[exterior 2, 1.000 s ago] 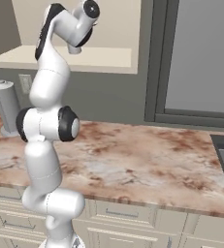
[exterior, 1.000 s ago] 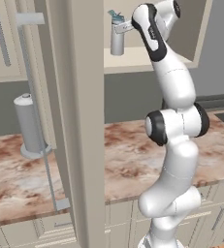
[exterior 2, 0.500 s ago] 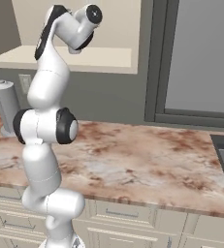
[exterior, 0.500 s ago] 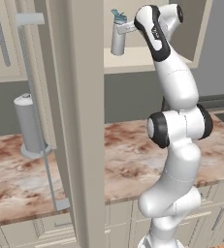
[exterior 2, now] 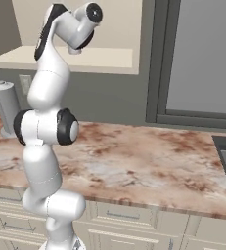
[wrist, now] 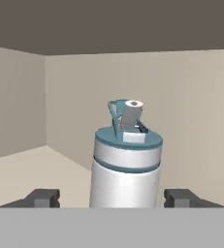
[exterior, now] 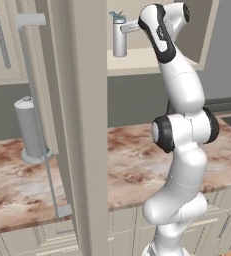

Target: Pick the water bottle from the counter and place it in the open cabinet.

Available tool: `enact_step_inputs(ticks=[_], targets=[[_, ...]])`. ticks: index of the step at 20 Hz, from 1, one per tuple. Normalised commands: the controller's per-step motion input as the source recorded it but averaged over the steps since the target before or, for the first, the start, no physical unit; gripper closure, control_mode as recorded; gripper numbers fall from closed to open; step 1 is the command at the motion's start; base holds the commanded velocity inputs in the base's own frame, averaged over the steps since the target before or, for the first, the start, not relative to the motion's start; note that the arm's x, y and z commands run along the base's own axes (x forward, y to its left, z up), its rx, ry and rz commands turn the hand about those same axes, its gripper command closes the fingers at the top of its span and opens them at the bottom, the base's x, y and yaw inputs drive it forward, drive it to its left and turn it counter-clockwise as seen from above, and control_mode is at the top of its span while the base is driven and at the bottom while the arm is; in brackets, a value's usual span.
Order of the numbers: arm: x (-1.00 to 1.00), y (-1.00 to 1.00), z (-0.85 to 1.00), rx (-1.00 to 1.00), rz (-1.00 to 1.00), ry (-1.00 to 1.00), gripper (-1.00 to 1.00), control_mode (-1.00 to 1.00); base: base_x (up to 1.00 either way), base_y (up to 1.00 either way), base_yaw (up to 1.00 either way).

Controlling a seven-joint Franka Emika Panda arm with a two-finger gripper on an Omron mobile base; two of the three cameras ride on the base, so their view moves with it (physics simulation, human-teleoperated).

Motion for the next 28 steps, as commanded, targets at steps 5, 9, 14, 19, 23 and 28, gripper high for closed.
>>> enact_step_inputs(ticks=[5, 9, 14, 19, 23, 28], targets=[[-0.43, 0.0, 0.21, 0.0, 0.0, 0.0, -1.0, -1.0, 0.0, 0.0, 0.0], [-0.8, -0.09, 0.04, 0.0, 0.0, -0.04, -1.0, -1.0, 0.0, 0.0, 0.0], [-1.0, -0.34, -0.17, 0.0, 0.0, -0.28, -1.0, -1.0, 0.0, 0.0, 0.0], [-1.0, -0.35, -0.91, 0.0, 0.0, -0.17, -1.0, -1.0, 0.0, 0.0, 0.0], [-1.0, -0.28, -1.0, -0.04, 0.0, -0.02, -1.0, -1.0, 0.0, 0.0, 0.0], [-1.0, -0.06, -1.0, -0.18, 0.0, 0.0, -1.0, -1.0, 0.0, 0.0, 0.0]])
